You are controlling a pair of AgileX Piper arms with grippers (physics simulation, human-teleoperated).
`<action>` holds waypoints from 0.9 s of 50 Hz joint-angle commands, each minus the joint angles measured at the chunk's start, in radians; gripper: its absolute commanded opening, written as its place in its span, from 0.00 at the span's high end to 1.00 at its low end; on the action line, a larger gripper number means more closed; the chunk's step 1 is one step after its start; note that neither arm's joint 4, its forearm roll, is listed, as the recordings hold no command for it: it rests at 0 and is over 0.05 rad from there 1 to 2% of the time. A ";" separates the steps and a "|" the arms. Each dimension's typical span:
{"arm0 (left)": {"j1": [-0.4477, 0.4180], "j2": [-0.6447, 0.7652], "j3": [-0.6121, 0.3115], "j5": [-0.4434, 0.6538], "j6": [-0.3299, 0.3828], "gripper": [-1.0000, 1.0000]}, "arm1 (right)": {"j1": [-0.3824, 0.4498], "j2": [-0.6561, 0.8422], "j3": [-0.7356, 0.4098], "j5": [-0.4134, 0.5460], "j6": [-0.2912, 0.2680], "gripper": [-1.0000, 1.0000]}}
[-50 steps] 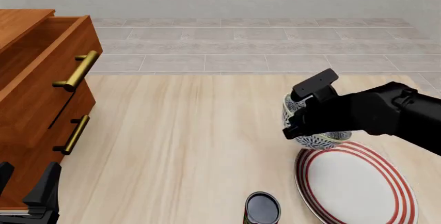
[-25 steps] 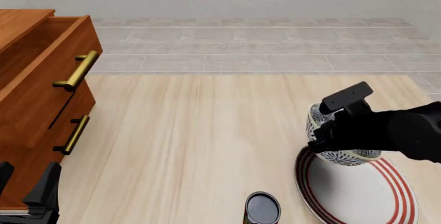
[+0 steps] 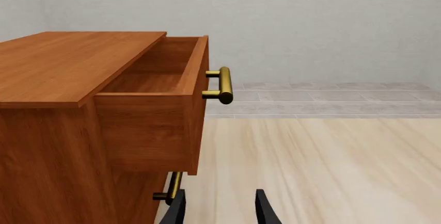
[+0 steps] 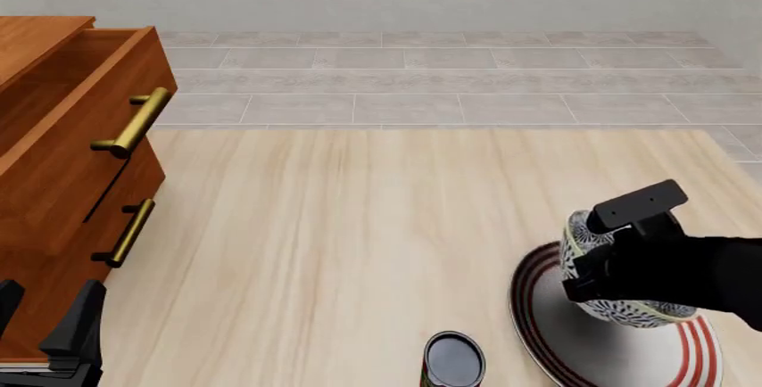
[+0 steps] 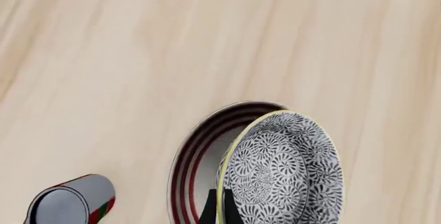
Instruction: Put the bowl on the plate.
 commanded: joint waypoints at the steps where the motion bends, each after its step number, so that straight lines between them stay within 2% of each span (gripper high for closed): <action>1: 0.000 0.000 0.000 0.000 0.000 0.00 | -0.034 -0.037 0.058 -0.013 0.004 1.00; 20: 0.000 0.000 0.000 0.000 0.000 0.00 | -0.050 -0.017 0.089 -0.046 -0.010 1.00; 24: 0.000 0.000 0.000 0.000 0.000 0.00 | -0.035 -0.001 0.115 -0.079 0.004 1.00; 45: 0.000 0.000 0.000 0.000 0.000 0.00 | 0.000 0.048 0.124 -0.124 0.034 1.00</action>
